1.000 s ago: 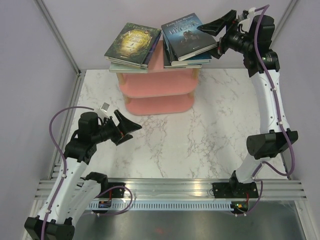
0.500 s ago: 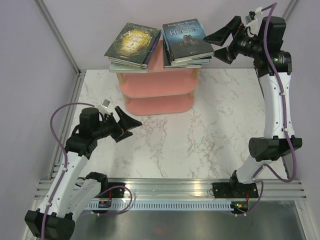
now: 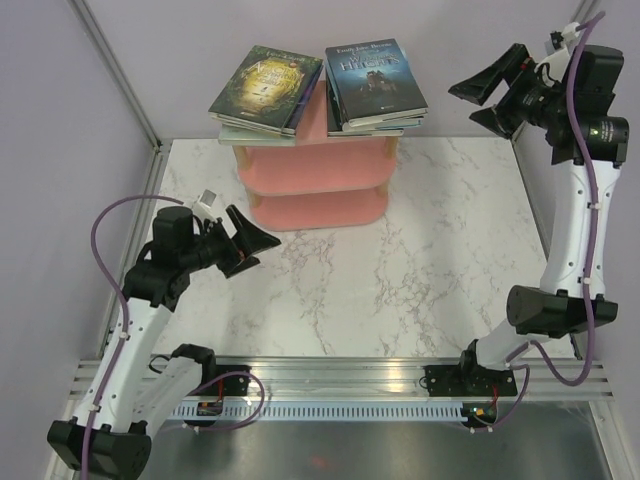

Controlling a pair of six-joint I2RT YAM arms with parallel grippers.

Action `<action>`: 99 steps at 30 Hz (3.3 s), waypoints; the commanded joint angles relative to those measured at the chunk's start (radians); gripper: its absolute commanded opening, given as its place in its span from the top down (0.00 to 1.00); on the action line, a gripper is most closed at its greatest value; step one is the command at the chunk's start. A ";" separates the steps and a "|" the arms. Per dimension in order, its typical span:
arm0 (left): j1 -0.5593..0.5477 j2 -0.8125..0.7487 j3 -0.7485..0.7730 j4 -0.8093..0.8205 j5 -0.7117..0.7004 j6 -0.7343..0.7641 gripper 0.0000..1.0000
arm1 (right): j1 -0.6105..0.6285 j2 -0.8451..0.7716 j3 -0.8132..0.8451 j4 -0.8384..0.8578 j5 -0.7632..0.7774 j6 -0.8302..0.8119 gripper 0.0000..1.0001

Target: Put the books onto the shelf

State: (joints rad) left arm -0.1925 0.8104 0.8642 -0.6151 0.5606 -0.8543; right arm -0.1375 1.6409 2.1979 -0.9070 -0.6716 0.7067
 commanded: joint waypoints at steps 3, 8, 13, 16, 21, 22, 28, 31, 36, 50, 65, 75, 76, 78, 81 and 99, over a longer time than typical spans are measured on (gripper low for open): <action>0.015 0.021 0.194 -0.091 -0.050 0.129 0.00 | -0.014 -0.157 -0.113 -0.070 0.086 -0.093 0.02; 0.016 -0.088 0.222 -0.144 -0.553 0.319 0.00 | -0.011 -0.343 -0.312 -0.073 0.075 -0.058 0.02; 0.018 -0.211 0.018 0.058 -0.738 0.471 0.00 | 0.038 -0.510 -0.551 -0.099 0.105 -0.072 0.02; 0.018 -0.247 -0.131 0.168 -0.804 0.595 0.00 | 0.065 -0.631 -0.734 -0.110 0.151 -0.069 0.02; 0.046 -0.165 -0.344 0.371 -0.808 0.745 0.00 | 0.082 -0.812 -0.923 -0.132 0.239 -0.053 0.02; 0.060 -0.128 -0.369 0.409 -0.785 0.758 0.00 | 0.096 -0.829 -0.928 -0.135 0.271 -0.055 0.02; 0.137 0.007 -0.573 0.843 -0.755 0.834 0.00 | 0.125 -0.898 -0.909 -0.119 0.356 -0.078 0.02; 0.189 0.096 -0.585 1.003 -0.693 0.830 0.00 | 0.130 -0.929 -0.915 -0.078 0.343 -0.058 0.02; 0.294 0.284 -0.603 1.187 -0.660 0.782 0.00 | 0.133 -0.961 -0.952 -0.047 0.325 -0.044 0.02; 0.363 0.472 -0.600 1.535 -0.394 0.677 0.00 | 0.133 -1.102 -1.167 0.158 0.354 -0.016 0.02; 0.096 0.619 -0.650 1.754 -0.650 0.879 0.00 | 0.133 -1.175 -1.363 0.425 0.354 -0.082 0.02; 0.099 0.622 -0.653 1.773 -0.643 0.877 0.00 | 0.133 -1.104 -1.673 0.940 0.220 -0.177 0.02; 0.099 0.624 -0.653 1.772 -0.643 0.879 0.00 | 0.133 -1.081 -1.684 0.963 0.245 -0.206 0.02; 0.100 0.622 -0.653 1.772 -0.642 0.879 0.00 | 0.133 -1.017 -1.722 1.040 0.292 -0.321 0.02; 0.100 0.624 -0.653 1.772 -0.640 0.879 0.00 | 0.196 -0.981 -1.797 1.148 0.373 -0.412 0.02; 0.102 0.624 -0.654 1.772 -0.639 0.879 0.00 | 0.203 -0.443 -1.980 1.651 0.777 -0.601 0.02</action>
State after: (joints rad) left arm -0.0956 1.4307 0.2100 1.0794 -0.0509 -0.0265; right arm 0.0624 1.1313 0.2043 0.5205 0.0319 0.1402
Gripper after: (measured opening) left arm 0.994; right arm 0.982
